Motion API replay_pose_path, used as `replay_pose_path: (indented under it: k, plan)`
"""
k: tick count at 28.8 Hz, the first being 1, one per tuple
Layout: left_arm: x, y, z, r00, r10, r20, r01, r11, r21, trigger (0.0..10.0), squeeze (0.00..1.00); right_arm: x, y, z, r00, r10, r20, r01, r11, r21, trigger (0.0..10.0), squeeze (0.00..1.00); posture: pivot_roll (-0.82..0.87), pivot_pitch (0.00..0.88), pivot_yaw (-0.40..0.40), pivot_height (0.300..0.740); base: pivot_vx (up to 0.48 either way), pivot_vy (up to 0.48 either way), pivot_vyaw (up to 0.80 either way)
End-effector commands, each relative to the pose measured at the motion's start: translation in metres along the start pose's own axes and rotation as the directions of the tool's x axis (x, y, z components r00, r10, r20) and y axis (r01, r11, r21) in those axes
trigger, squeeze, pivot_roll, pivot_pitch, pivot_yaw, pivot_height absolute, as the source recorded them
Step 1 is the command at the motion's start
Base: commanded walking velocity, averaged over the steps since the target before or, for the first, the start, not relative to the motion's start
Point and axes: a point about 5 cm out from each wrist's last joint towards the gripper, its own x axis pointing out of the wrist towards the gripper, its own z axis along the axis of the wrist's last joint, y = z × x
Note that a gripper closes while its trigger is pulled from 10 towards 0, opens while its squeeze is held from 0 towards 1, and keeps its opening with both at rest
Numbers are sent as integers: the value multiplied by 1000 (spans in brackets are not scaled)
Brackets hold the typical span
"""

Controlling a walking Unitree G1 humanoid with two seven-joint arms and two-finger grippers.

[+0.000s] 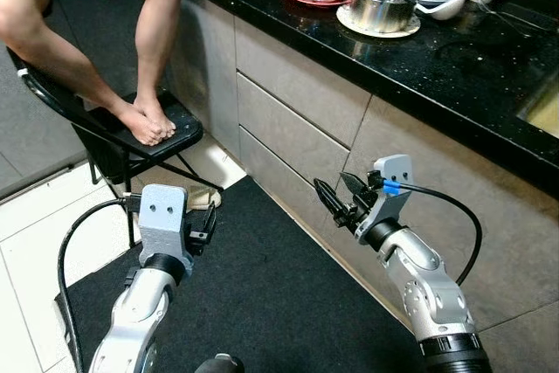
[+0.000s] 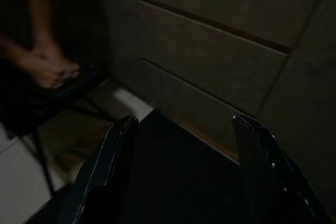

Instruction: Kitchen organization

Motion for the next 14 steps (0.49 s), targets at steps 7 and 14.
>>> replay_pose_path:
  k: [7, 14]
  plan:
    - [-1, -1, -5, 1000, -7, -10, 7, 1000, 6, 10000, 0, -2, -1, -2, 1000, -3, -11, 3, 1000, -2, 10000, 0, 13, 62, -49, 740, 414, 0, 0]
    - [-23, -7, -6, 999, -17, -36, 17, 1000, -15, 10000, 0, -24, 1, -4, 1000, -5, -16, 5, 1000, 8, 10000, 0, 13, 60, -53, 740, 404, 0, 0]
